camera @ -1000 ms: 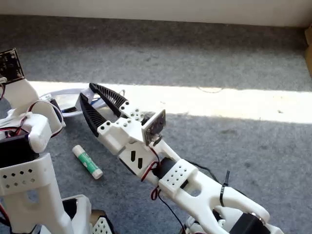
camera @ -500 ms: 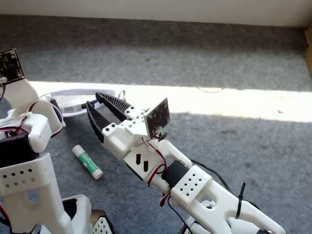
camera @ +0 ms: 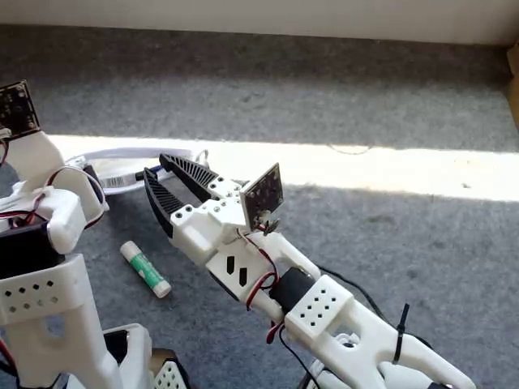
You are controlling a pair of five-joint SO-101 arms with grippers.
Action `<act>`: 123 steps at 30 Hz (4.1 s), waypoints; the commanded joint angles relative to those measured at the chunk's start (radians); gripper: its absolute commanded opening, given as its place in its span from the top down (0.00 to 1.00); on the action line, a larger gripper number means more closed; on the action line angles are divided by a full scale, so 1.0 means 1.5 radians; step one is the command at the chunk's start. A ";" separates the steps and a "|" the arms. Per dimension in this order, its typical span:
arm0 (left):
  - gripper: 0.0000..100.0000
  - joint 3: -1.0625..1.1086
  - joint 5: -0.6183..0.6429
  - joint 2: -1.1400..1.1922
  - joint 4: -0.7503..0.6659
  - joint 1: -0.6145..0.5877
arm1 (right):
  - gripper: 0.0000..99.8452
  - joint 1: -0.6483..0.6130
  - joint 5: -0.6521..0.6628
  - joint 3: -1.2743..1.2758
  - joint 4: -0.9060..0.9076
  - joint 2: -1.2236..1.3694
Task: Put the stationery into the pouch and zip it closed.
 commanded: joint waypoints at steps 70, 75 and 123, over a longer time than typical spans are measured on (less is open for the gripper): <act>0.99 -0.016 0.037 -0.028 -0.043 -0.225 | 0.90 -0.163 -0.006 -0.309 0.468 0.478; 0.99 -0.016 0.036 -0.028 -0.043 -0.224 | 0.82 -0.163 -0.009 -0.385 0.568 0.528; 0.99 -0.066 0.053 -0.023 -0.037 0.041 | 1.00 0.140 0.132 0.014 0.911 -0.095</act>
